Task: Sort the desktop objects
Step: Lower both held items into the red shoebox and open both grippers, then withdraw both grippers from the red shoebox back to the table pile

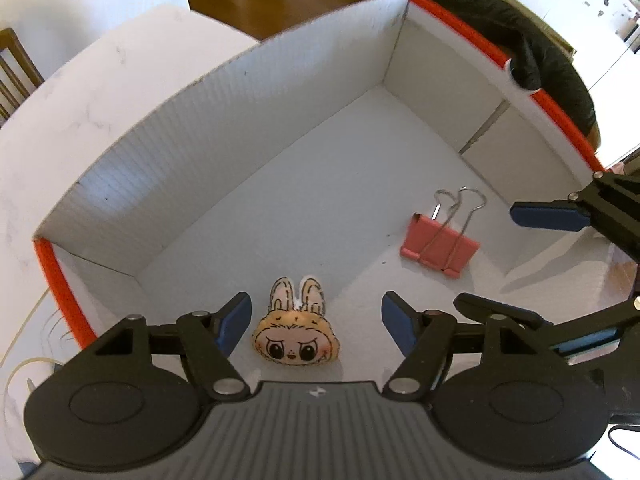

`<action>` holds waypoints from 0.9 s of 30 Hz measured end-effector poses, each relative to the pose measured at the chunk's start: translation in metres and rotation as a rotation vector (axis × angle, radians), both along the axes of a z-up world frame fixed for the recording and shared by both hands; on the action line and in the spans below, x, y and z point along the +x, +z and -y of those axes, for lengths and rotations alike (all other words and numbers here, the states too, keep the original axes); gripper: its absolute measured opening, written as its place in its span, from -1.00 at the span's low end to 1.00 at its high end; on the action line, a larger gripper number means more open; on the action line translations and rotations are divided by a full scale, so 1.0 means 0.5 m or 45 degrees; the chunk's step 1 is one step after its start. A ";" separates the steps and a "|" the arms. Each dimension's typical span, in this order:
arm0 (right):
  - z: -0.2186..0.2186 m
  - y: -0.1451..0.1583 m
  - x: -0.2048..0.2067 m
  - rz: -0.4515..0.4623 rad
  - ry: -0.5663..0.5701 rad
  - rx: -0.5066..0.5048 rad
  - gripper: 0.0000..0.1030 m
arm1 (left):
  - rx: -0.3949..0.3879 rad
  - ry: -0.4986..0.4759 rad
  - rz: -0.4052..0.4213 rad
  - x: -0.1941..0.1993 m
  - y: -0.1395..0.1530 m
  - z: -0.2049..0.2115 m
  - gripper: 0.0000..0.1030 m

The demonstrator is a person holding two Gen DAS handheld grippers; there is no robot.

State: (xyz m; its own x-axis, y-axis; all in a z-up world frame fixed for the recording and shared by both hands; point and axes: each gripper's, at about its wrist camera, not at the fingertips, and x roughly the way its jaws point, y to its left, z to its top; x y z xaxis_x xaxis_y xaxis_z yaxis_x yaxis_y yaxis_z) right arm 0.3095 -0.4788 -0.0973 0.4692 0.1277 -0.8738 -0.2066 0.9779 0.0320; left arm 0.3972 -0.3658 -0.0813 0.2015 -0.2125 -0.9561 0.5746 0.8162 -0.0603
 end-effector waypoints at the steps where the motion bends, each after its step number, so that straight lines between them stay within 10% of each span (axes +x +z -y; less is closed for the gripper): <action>1: 0.000 0.009 -0.006 0.011 0.001 0.007 0.37 | -0.012 0.001 0.006 -0.003 0.005 -0.002 0.38; 27: -0.028 0.160 -0.135 0.217 0.023 0.123 0.37 | -0.274 0.068 0.233 -0.148 0.149 -0.086 0.38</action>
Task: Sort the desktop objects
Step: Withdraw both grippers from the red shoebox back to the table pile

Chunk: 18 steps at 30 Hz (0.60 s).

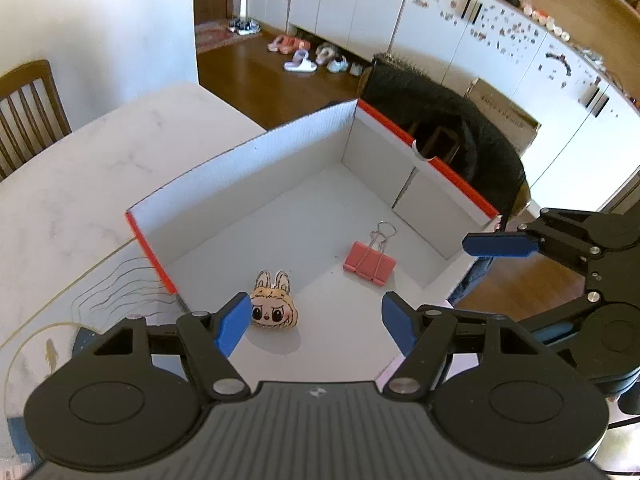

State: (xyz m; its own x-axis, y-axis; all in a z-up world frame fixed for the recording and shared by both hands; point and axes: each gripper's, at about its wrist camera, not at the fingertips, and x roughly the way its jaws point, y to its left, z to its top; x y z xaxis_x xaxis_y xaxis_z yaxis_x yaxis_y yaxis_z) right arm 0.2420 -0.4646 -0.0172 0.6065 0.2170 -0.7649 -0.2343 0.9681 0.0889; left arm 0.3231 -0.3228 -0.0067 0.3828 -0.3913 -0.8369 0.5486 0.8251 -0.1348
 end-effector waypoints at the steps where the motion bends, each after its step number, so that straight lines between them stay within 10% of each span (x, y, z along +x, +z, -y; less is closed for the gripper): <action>1: -0.006 0.005 -0.007 0.008 0.004 0.002 0.38 | -0.011 0.007 0.011 -0.008 0.006 -0.009 0.38; 18: -0.158 0.027 -0.116 0.100 0.013 0.064 0.59 | -0.069 0.064 0.174 -0.163 0.058 -0.228 0.49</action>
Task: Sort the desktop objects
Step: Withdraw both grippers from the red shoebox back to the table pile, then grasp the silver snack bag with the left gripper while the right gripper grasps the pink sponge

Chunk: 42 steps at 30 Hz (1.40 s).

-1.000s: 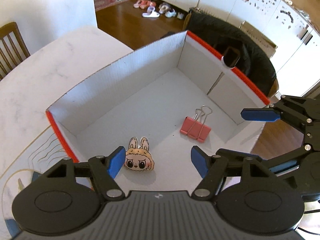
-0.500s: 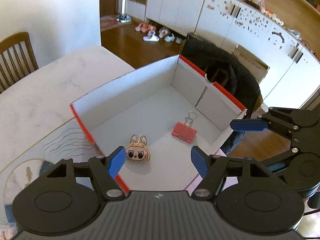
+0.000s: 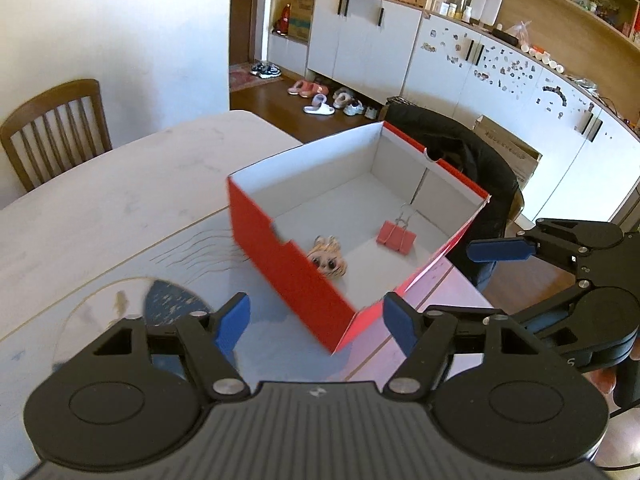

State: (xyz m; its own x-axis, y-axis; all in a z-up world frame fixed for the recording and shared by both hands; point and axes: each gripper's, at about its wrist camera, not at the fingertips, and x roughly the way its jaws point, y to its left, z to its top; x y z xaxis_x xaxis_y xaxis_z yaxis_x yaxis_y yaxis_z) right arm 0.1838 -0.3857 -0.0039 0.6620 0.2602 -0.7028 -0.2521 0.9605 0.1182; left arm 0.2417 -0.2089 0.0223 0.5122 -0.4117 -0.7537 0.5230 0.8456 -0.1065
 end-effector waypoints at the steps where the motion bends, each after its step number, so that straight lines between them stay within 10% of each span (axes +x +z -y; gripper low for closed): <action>1: -0.013 -0.001 -0.006 0.001 -0.002 0.006 0.59 | -0.004 0.004 0.003 -0.007 0.000 -0.014 0.52; 42: -0.364 -0.092 -0.050 0.010 -0.019 -0.031 0.92 | 0.115 0.478 0.063 -0.173 -0.170 -0.550 0.98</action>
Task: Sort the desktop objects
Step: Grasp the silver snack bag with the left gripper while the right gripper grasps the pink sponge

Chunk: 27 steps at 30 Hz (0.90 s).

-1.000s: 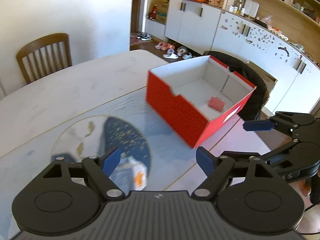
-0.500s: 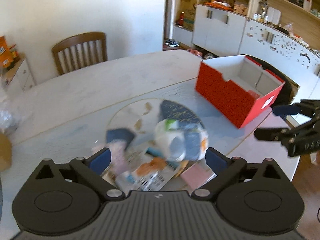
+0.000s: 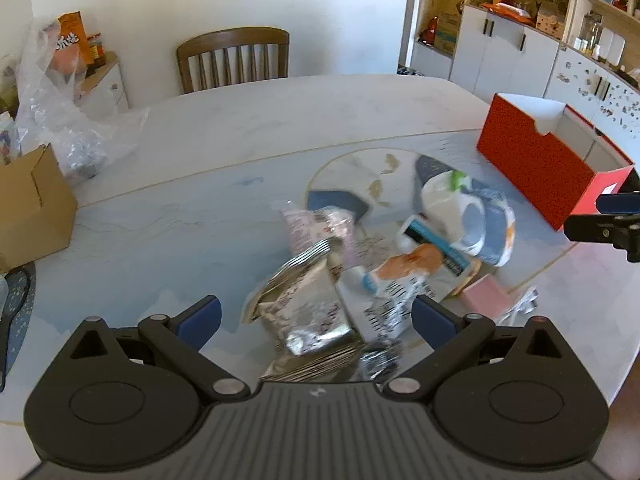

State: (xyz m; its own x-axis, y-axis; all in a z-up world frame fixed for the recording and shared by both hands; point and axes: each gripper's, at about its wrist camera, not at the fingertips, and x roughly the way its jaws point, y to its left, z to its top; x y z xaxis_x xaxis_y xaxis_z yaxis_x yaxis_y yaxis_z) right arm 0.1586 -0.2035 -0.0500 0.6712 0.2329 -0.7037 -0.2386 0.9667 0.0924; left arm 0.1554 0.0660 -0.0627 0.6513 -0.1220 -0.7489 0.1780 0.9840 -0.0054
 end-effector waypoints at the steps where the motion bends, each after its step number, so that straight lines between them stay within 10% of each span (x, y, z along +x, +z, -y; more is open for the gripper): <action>1: -0.005 -0.009 0.001 -0.010 0.006 -0.009 0.92 | 0.009 0.001 0.001 0.000 -0.005 -0.001 0.98; 27: -0.108 -0.144 0.032 -0.160 0.178 -0.126 0.66 | -0.060 0.153 -0.088 0.057 -0.092 -0.018 0.96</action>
State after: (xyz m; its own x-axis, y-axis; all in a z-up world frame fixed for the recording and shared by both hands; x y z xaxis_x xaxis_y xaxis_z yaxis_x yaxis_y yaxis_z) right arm 0.1745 -0.1497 -0.1219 0.5425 0.2428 -0.8042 -0.3633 0.9310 0.0360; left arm 0.1841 0.0750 -0.1087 0.6103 -0.0825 -0.7879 0.0569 0.9966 -0.0604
